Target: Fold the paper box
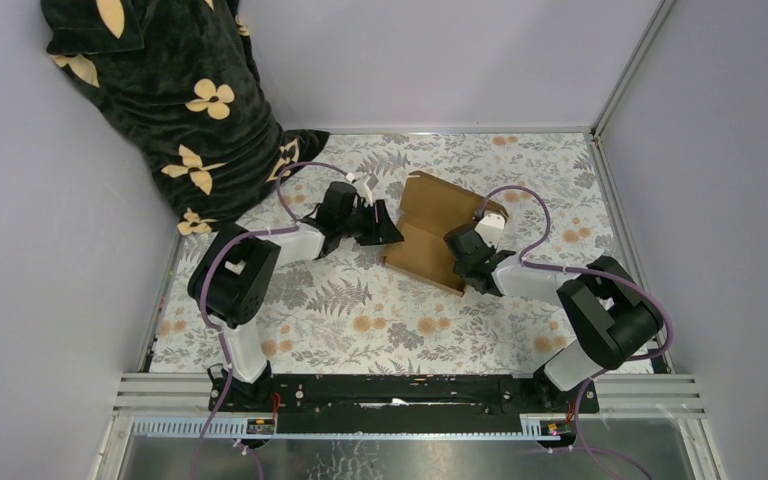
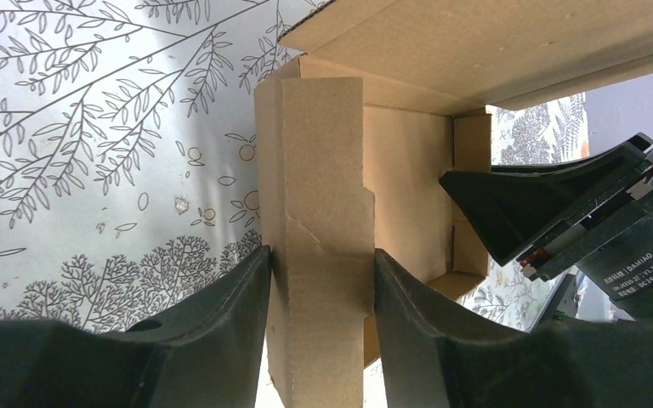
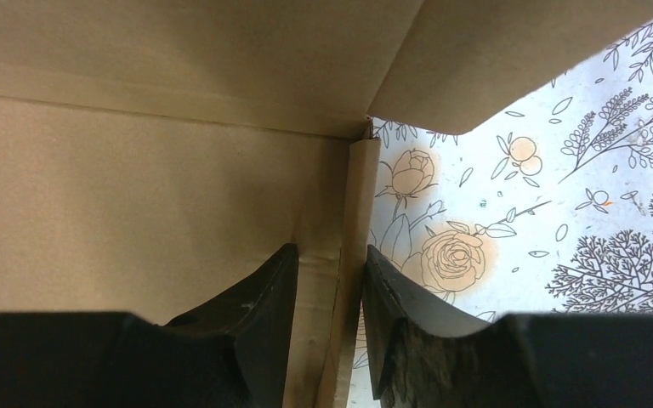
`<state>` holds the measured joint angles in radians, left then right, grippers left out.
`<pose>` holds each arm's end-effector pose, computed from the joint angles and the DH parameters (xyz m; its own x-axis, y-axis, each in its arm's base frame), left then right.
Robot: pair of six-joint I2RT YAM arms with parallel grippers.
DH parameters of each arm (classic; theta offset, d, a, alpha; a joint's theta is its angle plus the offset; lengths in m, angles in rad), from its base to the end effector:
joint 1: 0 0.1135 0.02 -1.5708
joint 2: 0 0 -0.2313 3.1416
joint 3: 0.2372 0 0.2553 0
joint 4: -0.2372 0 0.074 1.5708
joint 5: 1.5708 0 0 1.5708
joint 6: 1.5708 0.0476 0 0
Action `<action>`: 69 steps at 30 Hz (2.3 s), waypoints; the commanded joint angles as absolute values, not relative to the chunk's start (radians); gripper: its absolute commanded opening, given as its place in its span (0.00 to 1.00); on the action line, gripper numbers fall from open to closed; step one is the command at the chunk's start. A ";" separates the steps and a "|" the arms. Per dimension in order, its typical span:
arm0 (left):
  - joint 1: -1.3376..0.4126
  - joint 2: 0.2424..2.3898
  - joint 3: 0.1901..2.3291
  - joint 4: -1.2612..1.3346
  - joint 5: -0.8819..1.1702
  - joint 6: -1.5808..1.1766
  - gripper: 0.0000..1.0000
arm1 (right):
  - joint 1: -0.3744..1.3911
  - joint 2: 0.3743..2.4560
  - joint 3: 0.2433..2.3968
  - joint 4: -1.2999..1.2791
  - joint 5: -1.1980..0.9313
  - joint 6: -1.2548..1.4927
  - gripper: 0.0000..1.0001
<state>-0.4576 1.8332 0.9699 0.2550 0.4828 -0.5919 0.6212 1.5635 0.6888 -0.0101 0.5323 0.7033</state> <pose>0.3331 -0.1887 0.1209 -0.8345 -0.1399 -0.5330 0.3223 0.6606 -0.6780 0.2550 0.1528 0.1038 -0.6352 0.2307 -0.7371 0.2239 0.9684 0.1101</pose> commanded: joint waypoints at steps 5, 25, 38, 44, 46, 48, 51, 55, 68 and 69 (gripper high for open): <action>-0.409 1.775 0.927 0.354 0.563 -0.583 0.52 | 0.619 1.604 0.712 -0.021 0.476 0.704 0.42; -0.333 1.691 0.792 0.535 0.588 -0.657 0.51 | 0.620 1.612 0.719 -0.027 0.474 0.698 0.44; -0.316 1.726 0.794 0.413 0.482 -0.643 0.39 | 0.620 1.614 0.719 -0.025 0.471 0.696 0.44; -0.315 1.792 0.825 0.373 0.466 -0.641 0.38 | 0.619 1.613 0.719 -0.021 0.466 0.694 0.44; -0.315 1.806 0.832 0.360 0.459 -0.637 0.38 | 0.619 1.613 0.719 -0.020 0.466 0.694 0.44; -0.317 1.823 0.837 0.350 0.454 -0.632 0.38 | 0.619 1.613 0.719 -0.019 0.466 0.693 0.44; -0.318 1.842 0.834 0.369 0.467 -0.637 0.38 | 0.619 1.615 0.722 -0.019 0.464 0.692 0.44; -0.324 1.845 0.820 0.425 0.499 -0.659 0.38 | 0.619 1.617 0.719 -0.017 0.463 0.690 0.44; -0.345 1.813 0.816 0.474 0.541 -0.665 0.39 | 0.618 1.617 0.720 -0.015 0.459 0.689 0.44; -0.347 1.814 0.817 0.474 0.541 -0.666 0.39 | 0.618 1.617 0.720 -0.015 0.458 0.689 0.44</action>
<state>-0.3359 1.8362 0.8074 0.4042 0.5171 -0.6613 0.6209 1.5887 0.7097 0.0105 0.5125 0.6849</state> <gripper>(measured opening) 0.384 0.441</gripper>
